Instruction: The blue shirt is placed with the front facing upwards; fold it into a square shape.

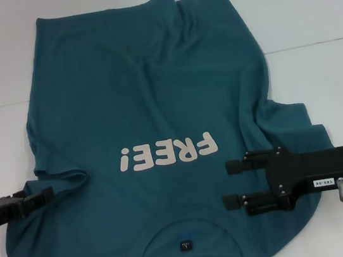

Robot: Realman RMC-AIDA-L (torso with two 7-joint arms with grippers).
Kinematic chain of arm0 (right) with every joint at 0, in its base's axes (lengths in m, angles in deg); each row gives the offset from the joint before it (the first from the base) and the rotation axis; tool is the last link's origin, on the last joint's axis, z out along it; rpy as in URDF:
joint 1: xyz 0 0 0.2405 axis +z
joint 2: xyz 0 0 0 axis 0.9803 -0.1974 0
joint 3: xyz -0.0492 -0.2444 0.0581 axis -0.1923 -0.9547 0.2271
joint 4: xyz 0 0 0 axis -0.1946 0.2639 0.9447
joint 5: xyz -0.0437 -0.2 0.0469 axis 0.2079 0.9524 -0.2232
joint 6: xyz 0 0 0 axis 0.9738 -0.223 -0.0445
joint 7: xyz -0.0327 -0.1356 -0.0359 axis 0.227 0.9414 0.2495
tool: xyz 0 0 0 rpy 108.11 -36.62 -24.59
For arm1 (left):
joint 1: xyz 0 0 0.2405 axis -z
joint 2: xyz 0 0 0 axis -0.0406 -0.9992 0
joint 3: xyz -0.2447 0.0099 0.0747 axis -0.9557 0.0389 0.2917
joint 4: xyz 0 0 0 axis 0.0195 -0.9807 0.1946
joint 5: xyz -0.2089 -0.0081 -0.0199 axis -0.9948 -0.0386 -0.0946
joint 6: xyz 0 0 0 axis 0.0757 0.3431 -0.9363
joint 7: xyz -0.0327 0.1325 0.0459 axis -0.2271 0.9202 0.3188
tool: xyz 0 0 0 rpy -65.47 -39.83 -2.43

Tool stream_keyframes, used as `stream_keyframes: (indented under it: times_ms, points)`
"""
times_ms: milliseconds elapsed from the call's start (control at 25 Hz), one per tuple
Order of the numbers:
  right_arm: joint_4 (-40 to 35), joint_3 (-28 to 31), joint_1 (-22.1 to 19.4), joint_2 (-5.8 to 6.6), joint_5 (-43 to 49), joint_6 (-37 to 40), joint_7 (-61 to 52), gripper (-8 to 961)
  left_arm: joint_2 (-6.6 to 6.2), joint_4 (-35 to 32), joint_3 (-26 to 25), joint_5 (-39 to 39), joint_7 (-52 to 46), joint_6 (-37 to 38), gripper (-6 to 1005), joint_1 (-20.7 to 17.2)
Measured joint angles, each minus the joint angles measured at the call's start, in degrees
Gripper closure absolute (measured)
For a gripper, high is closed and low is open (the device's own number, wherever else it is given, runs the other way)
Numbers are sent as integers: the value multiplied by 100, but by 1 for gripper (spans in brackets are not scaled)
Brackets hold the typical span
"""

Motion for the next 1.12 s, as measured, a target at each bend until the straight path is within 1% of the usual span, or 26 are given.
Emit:
stream_keyframes:
  times_ms: [320,1120]
  points:
    - [7,-11,4,0,0,10,4,196,-2,142,10,21,-14,-120,261,61]
    - [7,-18,-10,0,0,15,9,201,-1,140,213,20,-36,-72,265,134]
